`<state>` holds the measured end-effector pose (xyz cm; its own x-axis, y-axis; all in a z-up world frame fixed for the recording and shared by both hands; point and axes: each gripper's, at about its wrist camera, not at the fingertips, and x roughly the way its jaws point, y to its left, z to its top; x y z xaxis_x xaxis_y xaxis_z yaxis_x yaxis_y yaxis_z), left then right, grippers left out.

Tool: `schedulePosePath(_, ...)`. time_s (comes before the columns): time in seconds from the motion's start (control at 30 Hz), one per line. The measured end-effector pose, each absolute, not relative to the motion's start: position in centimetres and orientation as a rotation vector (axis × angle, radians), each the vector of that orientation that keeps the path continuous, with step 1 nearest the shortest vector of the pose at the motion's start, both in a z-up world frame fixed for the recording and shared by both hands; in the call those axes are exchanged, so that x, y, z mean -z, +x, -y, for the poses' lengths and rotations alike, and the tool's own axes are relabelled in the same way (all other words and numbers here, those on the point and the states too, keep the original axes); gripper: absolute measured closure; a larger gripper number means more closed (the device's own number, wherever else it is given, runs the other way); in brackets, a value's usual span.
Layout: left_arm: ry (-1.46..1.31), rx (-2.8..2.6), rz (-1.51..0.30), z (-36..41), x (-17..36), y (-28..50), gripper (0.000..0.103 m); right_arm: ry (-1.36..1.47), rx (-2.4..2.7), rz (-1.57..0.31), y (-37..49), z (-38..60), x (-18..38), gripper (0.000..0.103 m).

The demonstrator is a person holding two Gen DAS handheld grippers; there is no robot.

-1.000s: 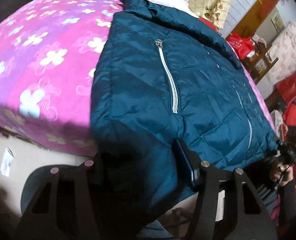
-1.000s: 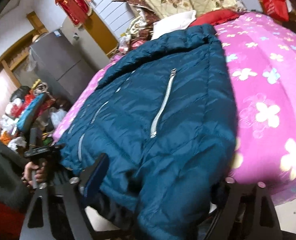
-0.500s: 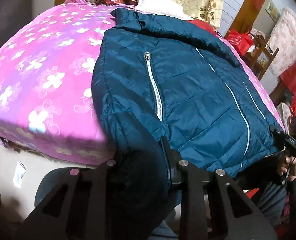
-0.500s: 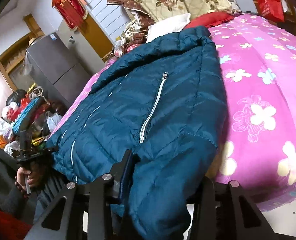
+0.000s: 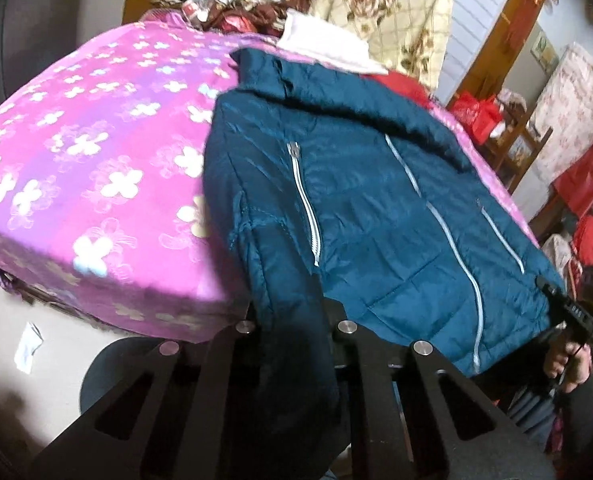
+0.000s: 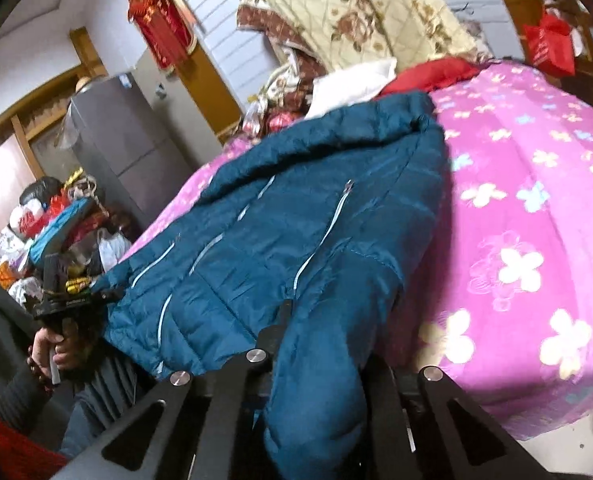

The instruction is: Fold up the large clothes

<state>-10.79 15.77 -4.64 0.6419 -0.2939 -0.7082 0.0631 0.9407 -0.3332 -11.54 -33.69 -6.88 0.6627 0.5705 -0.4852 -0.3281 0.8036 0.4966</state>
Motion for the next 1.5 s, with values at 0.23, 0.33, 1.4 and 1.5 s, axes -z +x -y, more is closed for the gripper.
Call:
schedulePosePath(0.23, -0.364, 0.215, -0.790, -17.0, 2.9, -13.6, 0.094, 0.348, -0.471, -0.628, -14.5, 34.7, 4.3, 0.095)
schedulePosePath(0.33, -0.393, 0.239, -0.725, -17.3, 0.7, -15.4, 0.094, 0.304, -0.448, -0.598, -15.9, 35.2, 2.4, 0.095)
schedulePosePath(1.4, -0.279, -0.022, -0.398, -14.2, -9.5, 10.5, 0.094, 0.310, -0.311, -0.336, 6.0, 36.7, -7.7, 0.095)
schedulePosePath(1.5, -0.256, -0.077, -0.490, -14.0, -6.1, 15.9, 0.094, 0.327, -0.282, -0.418, 11.8, 36.7, -5.0, 0.095)
